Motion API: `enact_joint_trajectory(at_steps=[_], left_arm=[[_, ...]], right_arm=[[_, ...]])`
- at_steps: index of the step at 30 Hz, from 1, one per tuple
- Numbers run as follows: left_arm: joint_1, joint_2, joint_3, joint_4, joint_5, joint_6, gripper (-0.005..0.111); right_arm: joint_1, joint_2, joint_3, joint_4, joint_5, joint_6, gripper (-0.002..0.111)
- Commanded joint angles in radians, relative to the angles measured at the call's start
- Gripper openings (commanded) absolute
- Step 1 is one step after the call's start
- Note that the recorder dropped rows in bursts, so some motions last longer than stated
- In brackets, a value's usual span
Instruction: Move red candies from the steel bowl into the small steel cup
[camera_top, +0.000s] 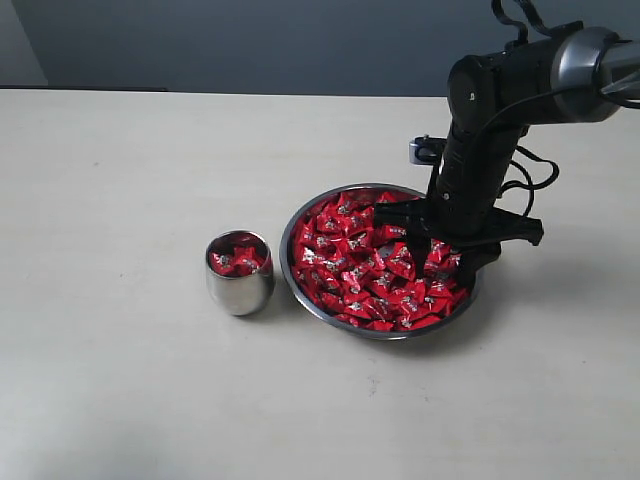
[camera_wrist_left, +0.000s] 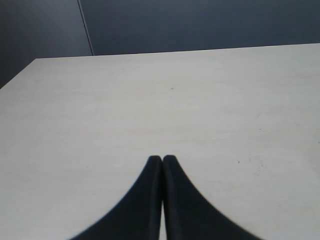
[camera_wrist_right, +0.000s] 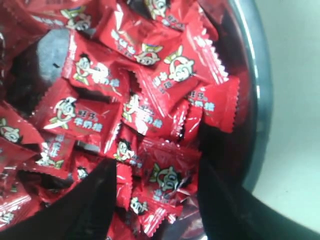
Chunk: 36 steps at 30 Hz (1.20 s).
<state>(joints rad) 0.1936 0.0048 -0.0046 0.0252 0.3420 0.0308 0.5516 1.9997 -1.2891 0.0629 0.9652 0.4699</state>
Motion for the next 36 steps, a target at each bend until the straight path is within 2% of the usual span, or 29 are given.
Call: enact_joint_trajectory(at_steps=[1, 30, 32, 36], left_arm=[[-0.007, -0.005, 0.005, 0.002, -0.008, -0.001, 0.0], [-0.007, -0.005, 0.005, 0.002, -0.008, -0.001, 0.0], [-0.007, -0.005, 0.005, 0.002, -0.008, -0.001, 0.0], [-0.007, -0.005, 0.005, 0.002, -0.008, -0.001, 0.0]], right_arm=[[-0.002, 0.0, -0.003, -0.006, -0.003, -0.003, 0.049], [0.038, 0.034, -0.003, -0.013, -0.039, -0.003, 0.048], [0.038, 0.034, -0.003, -0.013, -0.039, -0.003, 0.044], [0.038, 0.034, -0.003, -0.013, -0.039, -0.003, 0.025]])
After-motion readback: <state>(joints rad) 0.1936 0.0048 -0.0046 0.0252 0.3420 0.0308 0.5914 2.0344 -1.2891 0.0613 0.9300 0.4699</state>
